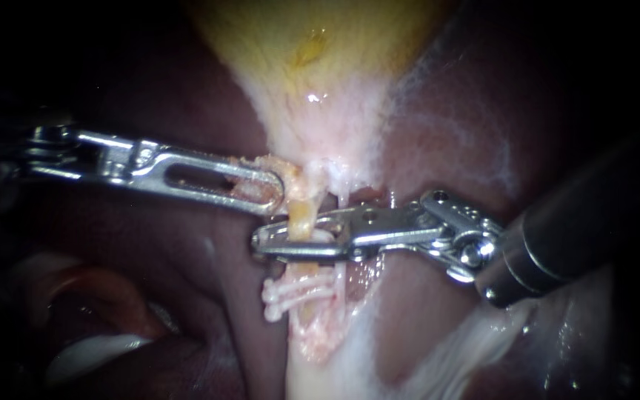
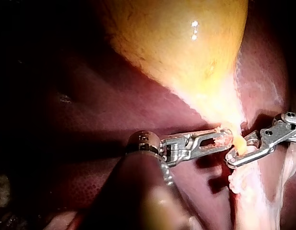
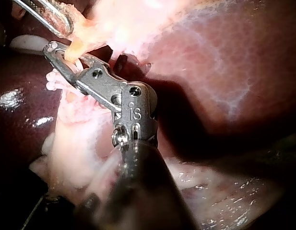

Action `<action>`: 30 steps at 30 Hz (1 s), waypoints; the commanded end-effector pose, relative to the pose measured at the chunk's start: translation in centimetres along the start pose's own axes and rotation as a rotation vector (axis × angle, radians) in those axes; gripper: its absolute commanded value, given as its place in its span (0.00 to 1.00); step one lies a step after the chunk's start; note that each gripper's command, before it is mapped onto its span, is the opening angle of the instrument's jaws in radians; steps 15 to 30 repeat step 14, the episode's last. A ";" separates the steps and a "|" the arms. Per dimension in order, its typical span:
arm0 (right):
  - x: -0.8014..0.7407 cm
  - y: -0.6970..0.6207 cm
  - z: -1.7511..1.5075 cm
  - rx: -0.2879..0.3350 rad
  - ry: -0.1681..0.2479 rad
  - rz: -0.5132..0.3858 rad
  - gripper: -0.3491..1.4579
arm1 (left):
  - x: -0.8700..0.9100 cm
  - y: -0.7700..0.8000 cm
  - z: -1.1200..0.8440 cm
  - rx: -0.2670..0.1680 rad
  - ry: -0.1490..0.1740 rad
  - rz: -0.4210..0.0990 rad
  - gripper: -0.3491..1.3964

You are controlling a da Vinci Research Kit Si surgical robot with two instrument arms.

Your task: Clipping third clip left tube

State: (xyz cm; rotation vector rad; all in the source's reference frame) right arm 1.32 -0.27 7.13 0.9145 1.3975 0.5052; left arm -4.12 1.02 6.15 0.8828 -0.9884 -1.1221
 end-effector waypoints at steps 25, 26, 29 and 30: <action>-0.03 0.02 0.00 0.000 -0.004 0.011 0.00 | -0.01 0.00 0.00 0.000 0.000 0.000 0.00; -0.03 0.02 0.00 0.000 -0.004 0.011 0.00 | -0.01 0.00 0.00 0.000 0.000 0.000 0.00; -0.03 0.02 0.00 0.000 -0.004 0.011 0.00 | -0.01 0.00 0.00 0.000 0.000 0.000 0.00; -0.03 0.02 0.00 0.000 -0.004 0.011 0.00 | -0.01 0.00 0.00 0.000 0.000 0.000 0.00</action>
